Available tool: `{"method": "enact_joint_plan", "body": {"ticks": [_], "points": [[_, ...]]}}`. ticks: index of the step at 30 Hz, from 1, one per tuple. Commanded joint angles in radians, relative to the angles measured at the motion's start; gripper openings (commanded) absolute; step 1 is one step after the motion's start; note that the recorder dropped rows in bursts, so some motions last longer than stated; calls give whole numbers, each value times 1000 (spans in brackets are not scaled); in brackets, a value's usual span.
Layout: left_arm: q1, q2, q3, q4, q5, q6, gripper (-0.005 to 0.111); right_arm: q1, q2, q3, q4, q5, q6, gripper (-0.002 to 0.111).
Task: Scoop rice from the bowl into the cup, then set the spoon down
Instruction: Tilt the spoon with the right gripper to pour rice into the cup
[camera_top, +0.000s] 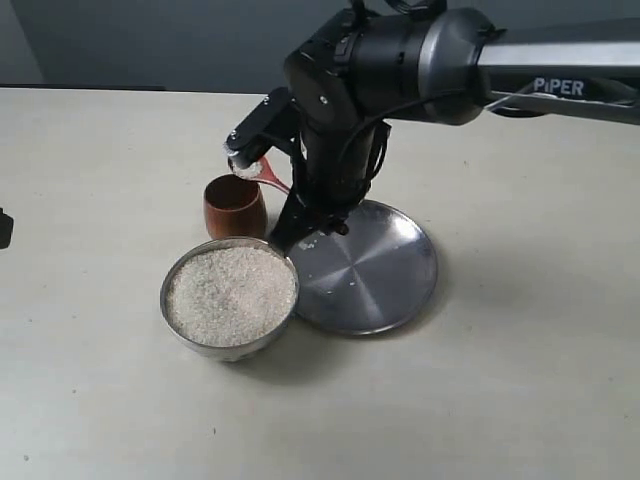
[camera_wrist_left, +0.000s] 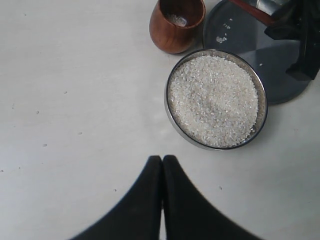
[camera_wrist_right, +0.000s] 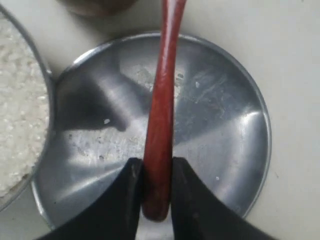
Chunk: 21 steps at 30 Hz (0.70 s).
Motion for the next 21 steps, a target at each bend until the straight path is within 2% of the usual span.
{"method": "enact_joint_plan", "body": {"ticks": [1,10,21], "points": [[3,-1,2,-1,-5,1,0,24,0,-8,-44,-2,-6,-1],[3,-1,2,-1,-5,1,0,61,0,-8,-151,38,-6,-1],[3,-1,2,-1,-5,1,0,62,34,-8,-220,81,10,-1]]}}
